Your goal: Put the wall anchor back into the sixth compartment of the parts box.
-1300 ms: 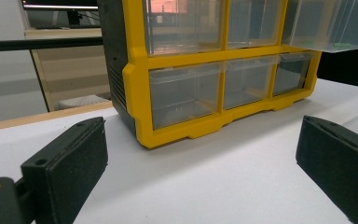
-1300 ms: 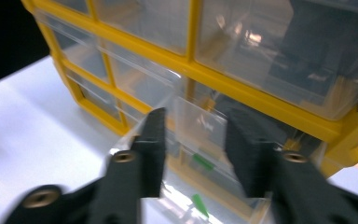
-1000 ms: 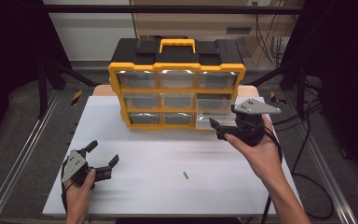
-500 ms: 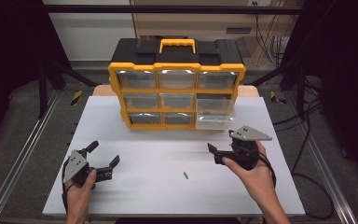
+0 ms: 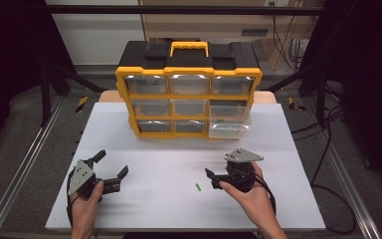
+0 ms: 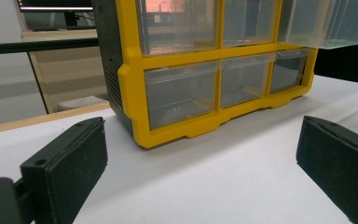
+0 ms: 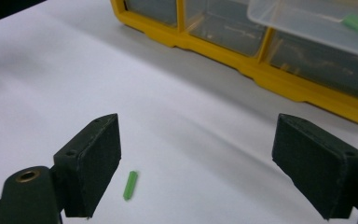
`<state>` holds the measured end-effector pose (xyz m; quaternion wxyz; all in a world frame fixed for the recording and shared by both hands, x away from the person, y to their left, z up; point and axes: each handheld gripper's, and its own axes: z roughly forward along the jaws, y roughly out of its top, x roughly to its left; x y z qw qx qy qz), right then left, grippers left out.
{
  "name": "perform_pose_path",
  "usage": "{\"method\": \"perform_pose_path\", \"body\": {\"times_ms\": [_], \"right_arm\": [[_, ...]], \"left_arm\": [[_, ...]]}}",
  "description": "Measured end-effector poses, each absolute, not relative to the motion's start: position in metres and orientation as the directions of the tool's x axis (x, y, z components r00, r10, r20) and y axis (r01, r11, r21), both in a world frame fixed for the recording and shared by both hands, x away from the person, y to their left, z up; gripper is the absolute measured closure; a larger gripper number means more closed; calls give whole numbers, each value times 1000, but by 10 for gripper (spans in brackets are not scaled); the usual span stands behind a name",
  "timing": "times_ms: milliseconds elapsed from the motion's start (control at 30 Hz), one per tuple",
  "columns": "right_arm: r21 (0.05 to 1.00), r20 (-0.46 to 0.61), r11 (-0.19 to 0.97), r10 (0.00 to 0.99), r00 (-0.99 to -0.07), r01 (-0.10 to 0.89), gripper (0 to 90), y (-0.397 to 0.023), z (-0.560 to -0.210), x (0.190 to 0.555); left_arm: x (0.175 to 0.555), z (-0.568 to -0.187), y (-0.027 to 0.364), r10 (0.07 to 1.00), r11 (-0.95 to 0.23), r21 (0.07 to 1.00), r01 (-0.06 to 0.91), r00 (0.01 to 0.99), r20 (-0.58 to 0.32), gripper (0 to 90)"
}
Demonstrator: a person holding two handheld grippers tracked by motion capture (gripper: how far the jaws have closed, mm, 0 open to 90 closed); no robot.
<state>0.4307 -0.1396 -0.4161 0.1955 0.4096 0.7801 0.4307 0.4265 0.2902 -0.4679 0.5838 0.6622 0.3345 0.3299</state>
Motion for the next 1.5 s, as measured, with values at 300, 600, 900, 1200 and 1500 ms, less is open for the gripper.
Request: {"method": "perform_pose_path", "body": {"times_ms": [300,600,900,1200,1500], "right_arm": [[810,49,327,789,-612,487,161,-124,-428,429],[782,42,369,774,-632,503,176,-108,-441,425],[766,36,387,771,-636,513,259,-101,-448,424],[749,22,411,769,-639,520,382,-97,-452,422],[741,18,422,765,-644,522,463,-93,-456,422]], "left_arm": [[427,-468,291,829,-94,994,57,558,46,15],[427,-468,290,828,-93,994,56,559,46,15],[427,-468,290,828,-94,994,57,559,47,15],[427,-468,290,828,-95,994,57,559,47,15],[427,-468,290,827,-95,994,57,560,47,15]]}}
